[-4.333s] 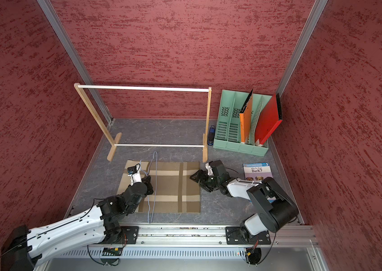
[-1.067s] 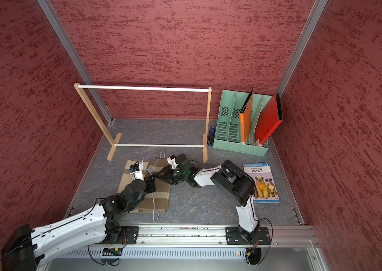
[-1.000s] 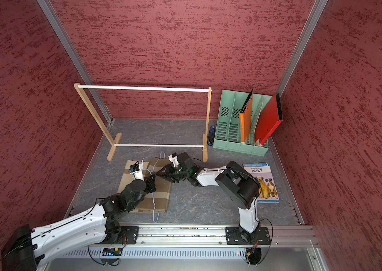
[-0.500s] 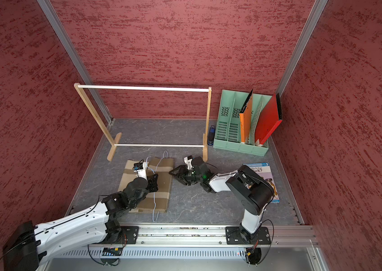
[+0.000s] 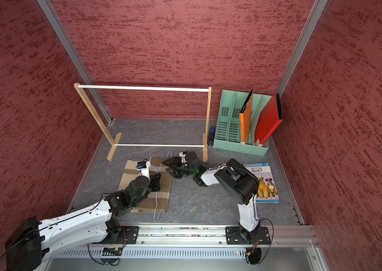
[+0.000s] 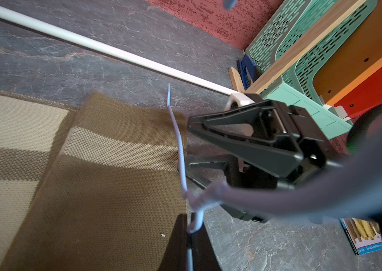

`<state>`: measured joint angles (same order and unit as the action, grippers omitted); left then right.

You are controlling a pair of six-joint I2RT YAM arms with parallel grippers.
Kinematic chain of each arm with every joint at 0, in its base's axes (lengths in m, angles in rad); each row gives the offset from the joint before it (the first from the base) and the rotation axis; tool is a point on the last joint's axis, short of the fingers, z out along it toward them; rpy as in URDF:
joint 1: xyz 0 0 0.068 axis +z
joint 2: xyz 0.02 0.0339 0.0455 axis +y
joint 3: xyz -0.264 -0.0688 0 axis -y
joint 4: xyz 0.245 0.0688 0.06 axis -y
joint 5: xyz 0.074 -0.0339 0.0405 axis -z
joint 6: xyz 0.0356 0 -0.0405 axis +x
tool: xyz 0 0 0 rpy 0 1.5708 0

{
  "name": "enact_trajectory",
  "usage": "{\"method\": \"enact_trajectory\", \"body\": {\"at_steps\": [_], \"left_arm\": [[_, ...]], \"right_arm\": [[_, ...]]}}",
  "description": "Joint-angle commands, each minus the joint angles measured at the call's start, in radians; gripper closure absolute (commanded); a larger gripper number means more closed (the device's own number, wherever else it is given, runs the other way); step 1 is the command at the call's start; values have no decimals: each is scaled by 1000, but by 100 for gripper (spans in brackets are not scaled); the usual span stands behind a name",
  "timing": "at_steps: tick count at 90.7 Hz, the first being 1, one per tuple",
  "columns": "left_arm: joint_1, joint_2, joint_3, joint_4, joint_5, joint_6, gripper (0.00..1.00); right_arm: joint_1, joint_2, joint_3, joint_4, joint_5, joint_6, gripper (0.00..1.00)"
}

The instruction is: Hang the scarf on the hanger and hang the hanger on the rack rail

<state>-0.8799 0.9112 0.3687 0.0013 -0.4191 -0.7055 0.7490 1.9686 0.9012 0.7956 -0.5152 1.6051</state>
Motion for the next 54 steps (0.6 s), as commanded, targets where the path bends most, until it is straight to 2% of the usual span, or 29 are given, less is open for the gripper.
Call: {"method": "enact_trajectory", "body": {"at_steps": [1,21,36,46,54], "left_arm": [[-1,2,27,25,8,15,100],[-1,14,27,37,12,18,100],[-1,23,27,52,18,22,99],[-1,28,26,69,30,36,98],[-2,26,26,90,57,66,95]], "right_arm": [[17,17,56,27,6,34,41],[33,33,120,-17,-5,33,42],[44,40,122,-24,-2,53,49],[44,51,113,6,2,82,60],[44,63,102,46,5,113,74]]}}
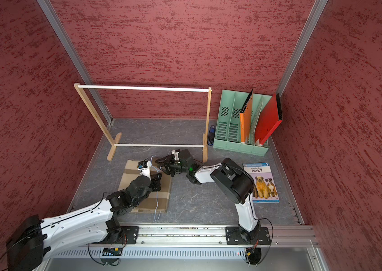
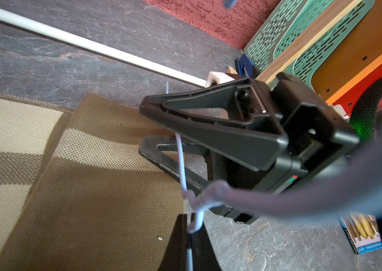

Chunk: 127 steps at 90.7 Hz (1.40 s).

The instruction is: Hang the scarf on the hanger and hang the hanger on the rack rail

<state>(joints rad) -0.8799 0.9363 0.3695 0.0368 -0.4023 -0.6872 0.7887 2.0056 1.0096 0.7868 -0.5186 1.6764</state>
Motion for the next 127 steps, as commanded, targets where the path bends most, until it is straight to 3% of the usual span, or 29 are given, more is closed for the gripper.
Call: {"method": "enact_trajectory", "body": {"at_steps": [1,18,68,84,91,104,127], "left_arm": [[-2,0,26,57,43,50,95],[-2,-5,28,75,81,100,86],[-8,-297,78,-155,135,282,55],[7,-362,89,-230,23,267,48],[81,-346,113,-297,56,215,43],[335,-285,117,-313,340,107,43],[635,-119,126,-334,669,70,35]], "right_arm": [[4,26,-8,59,9,42,75],[3,22,-32,75,16,44,100],[-79,-45,-141,45,-2,-27,100],[-87,-47,-144,49,-19,-41,100],[-92,-59,-152,42,-22,-60,100],[-100,-72,-159,8,-40,-101,100],[-111,-78,-167,-8,-77,-150,100]]}}
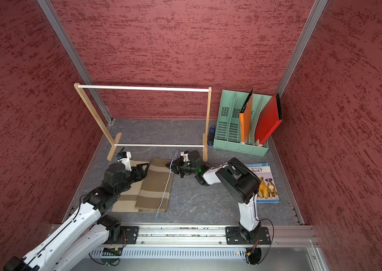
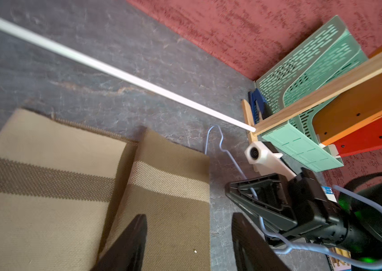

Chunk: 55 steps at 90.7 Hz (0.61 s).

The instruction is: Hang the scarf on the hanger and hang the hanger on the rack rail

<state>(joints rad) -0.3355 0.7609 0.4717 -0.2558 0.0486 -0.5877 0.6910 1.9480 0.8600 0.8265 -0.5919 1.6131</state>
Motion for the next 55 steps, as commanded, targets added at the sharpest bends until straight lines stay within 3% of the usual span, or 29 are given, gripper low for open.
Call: {"method": "enact_trajectory", "body": {"at_steps": [1,20,32,55], "left_arm": [[100,67,23,-43,229,-28,34],[206,193,-29,14,326,-10,31],[208,259,-45,61,355,-8,31],[203,358,-51,53,307,5,31]], "right_arm": [[-13,-21,-17,-50,-4,-89,100],[-18,-37,21,-153,-36,-174,100],[-18,-45,56,-227,-47,-225,100],[-18,-63,96,-332,-51,-298,100]]}}
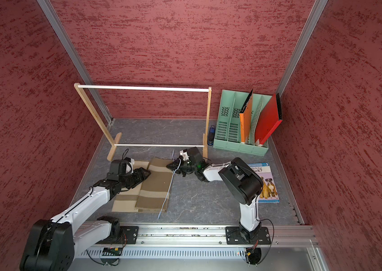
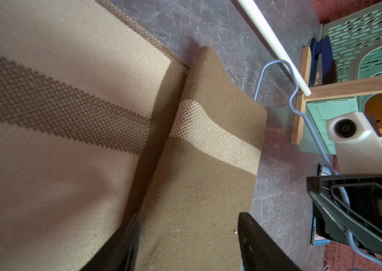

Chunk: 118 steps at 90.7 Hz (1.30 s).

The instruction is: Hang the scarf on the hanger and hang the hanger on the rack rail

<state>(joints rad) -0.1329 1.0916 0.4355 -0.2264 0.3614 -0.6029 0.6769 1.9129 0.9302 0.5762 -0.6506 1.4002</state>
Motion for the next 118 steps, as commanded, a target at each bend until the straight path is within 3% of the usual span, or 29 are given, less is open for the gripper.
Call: {"method": "enact_trajectory", "body": {"at_steps": [1,39,83,96,118], "left_arm": [[-1,30,-15,24,-9,22,31],[-81,129,16,10,-44,38,33],[-103,53,63,-99,-142,69,90],[-101,12,102,-160,-189,92,100],[-76,-38,183,-301,-266,145,100]], "right_arm": [[-4,-28,27,-84,8,-86,100],[-5,-30,27,-76,5,-90,100],[-7,-35,36,-110,1,-120,100],[-6,-35,47,-101,2,-102,100],[39,23,79,-14,-17,-21,100]]}}
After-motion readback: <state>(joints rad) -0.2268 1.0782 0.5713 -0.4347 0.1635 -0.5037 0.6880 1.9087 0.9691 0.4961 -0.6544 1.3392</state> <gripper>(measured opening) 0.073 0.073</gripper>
